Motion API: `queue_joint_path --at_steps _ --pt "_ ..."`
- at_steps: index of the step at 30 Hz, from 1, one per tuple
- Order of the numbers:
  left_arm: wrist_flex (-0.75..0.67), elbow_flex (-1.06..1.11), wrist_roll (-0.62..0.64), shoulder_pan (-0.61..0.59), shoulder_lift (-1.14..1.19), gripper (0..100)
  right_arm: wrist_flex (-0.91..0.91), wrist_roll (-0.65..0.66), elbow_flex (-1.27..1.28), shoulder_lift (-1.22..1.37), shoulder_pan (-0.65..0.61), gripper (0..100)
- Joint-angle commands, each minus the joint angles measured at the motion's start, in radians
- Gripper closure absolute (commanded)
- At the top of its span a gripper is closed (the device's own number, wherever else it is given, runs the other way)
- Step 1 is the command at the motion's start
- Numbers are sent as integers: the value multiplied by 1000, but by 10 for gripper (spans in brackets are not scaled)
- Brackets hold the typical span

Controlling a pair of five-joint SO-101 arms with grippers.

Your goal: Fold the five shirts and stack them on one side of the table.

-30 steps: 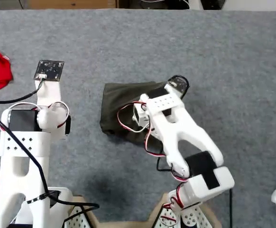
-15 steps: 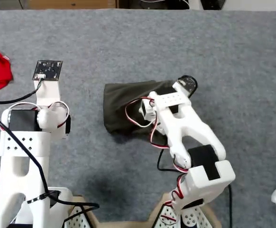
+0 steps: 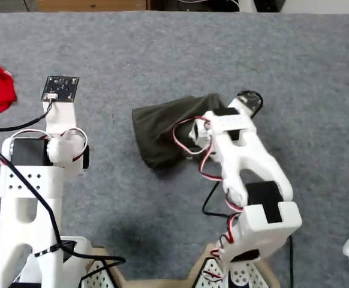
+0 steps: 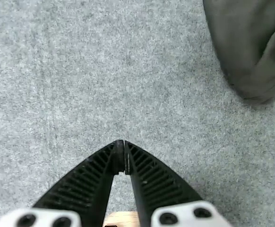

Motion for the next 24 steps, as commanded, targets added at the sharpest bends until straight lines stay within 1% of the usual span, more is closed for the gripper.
queue_joint_path --at_steps 1,6,14,18,22,24 --pt "3 -15 0 -9 -22 981 57 101 -111 -67 104 993" --pt "6 -29 0 -9 -22 981 229 235 -289 -77 245 993" --pt "6 -87 0 -9 -22 981 439 470 -529 -77 492 993" --pt "6 -87 0 -9 -22 981 491 595 -608 -77 653 993" --pt "6 -95 -3 -9 -27 981 499 735 -684 -77 845 993" --pt "8 -110 -41 -12 -27 981 496 790 -727 -77 940 993"
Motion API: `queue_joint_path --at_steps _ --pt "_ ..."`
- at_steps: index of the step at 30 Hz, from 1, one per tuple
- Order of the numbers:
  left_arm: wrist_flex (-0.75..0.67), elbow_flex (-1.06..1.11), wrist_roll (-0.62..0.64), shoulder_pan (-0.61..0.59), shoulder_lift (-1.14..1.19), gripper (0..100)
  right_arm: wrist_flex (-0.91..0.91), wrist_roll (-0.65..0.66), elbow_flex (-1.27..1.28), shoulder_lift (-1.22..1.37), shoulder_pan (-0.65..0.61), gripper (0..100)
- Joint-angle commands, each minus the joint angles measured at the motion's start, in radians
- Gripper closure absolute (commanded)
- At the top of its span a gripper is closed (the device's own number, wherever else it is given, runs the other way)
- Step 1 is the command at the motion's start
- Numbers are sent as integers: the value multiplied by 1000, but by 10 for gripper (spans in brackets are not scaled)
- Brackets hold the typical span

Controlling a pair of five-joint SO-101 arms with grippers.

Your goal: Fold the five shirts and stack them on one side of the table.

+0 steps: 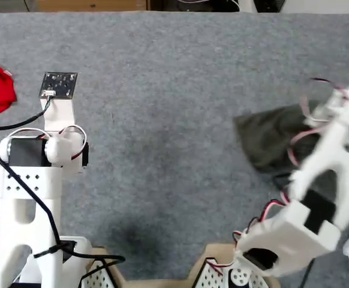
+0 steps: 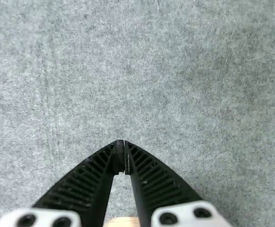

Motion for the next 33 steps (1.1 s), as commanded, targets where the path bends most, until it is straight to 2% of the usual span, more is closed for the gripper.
queue_joint_path --at_steps 1,6,20,33 --pt "8 -75 -60 -25 -25 981 3 107 -114 -71 180 993" --pt "8 -100 -115 -75 -21 981 0 180 -176 -71 325 993" --pt "8 -98 -127 -80 -22 981 -158 184 -430 -71 590 993" --pt "-2 -98 -129 -78 -21 981 -101 221 -338 -70 725 992"
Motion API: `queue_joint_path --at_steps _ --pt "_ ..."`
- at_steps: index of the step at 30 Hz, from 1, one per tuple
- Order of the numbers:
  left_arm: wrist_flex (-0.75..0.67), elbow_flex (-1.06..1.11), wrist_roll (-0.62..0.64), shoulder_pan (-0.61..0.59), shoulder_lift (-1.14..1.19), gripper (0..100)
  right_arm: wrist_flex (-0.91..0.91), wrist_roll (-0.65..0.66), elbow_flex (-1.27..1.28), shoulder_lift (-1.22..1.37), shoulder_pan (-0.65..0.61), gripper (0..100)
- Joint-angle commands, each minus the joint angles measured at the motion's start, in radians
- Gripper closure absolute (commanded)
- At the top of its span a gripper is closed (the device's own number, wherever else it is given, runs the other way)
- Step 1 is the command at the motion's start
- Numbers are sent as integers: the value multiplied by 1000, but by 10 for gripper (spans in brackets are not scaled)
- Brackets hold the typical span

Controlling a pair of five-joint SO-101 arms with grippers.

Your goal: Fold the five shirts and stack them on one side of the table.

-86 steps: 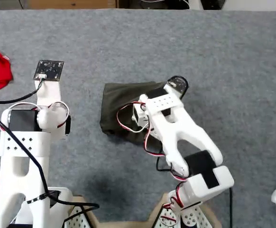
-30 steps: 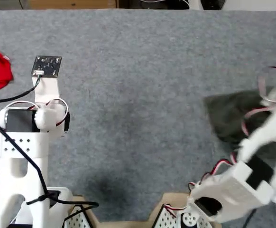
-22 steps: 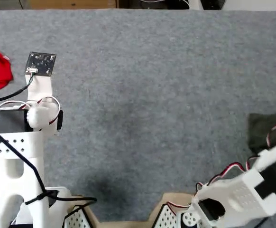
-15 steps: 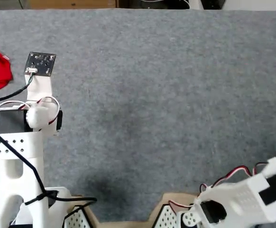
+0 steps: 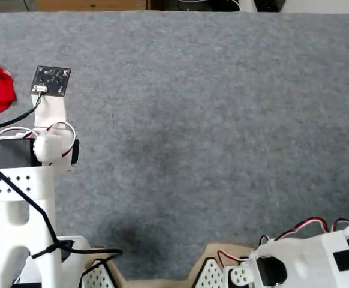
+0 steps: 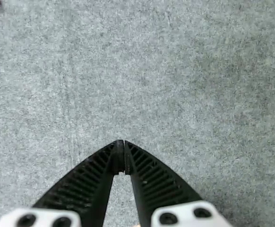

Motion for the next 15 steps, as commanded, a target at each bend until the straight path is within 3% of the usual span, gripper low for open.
queue_joint_path --at_steps 1,7,15 --pt "-2 -51 -6 -6 -21 981 2 18 7 -70 44 992" --pt "-3 -51 -78 -6 -21 981 6 127 10 -77 97 992" --pt "-3 -52 -91 -2 -21 981 232 336 56 -68 143 992"
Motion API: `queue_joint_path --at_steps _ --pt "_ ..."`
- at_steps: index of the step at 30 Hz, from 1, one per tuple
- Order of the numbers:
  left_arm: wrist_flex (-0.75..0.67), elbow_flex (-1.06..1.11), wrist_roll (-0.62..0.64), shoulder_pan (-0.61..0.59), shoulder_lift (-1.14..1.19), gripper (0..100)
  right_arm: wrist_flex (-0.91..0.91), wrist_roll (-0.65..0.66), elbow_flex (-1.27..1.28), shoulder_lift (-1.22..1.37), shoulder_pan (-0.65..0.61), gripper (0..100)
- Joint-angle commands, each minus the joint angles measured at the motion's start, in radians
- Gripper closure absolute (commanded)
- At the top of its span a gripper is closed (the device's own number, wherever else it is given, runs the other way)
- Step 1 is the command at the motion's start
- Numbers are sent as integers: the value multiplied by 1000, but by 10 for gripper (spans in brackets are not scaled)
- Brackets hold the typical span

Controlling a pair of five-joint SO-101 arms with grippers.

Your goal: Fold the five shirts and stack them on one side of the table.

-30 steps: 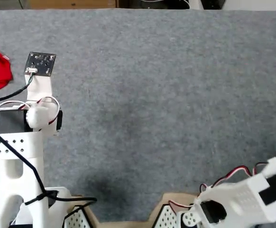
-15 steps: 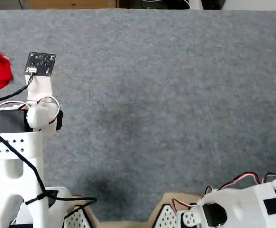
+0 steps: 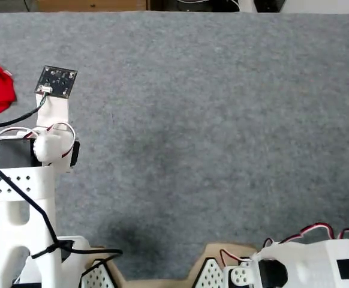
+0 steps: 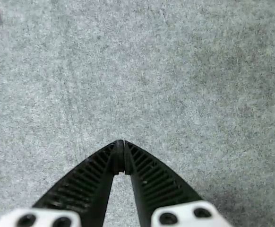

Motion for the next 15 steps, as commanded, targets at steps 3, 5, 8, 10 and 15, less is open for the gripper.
queue_joint_path --at_steps 3,5,8,10,15 --pt "-3 -52 -23 -6 -21 981 41 98 71 -68 62 993" --pt "-3 -52 -31 -6 -22 981 40 132 93 -68 85 993" --pt "-3 -52 -37 -6 -22 981 40 178 111 -68 120 993" --pt "-3 -52 -37 -6 -22 981 44 221 134 -68 137 993" --pt "-3 -52 -37 -2 -22 981 48 361 254 -76 148 990"
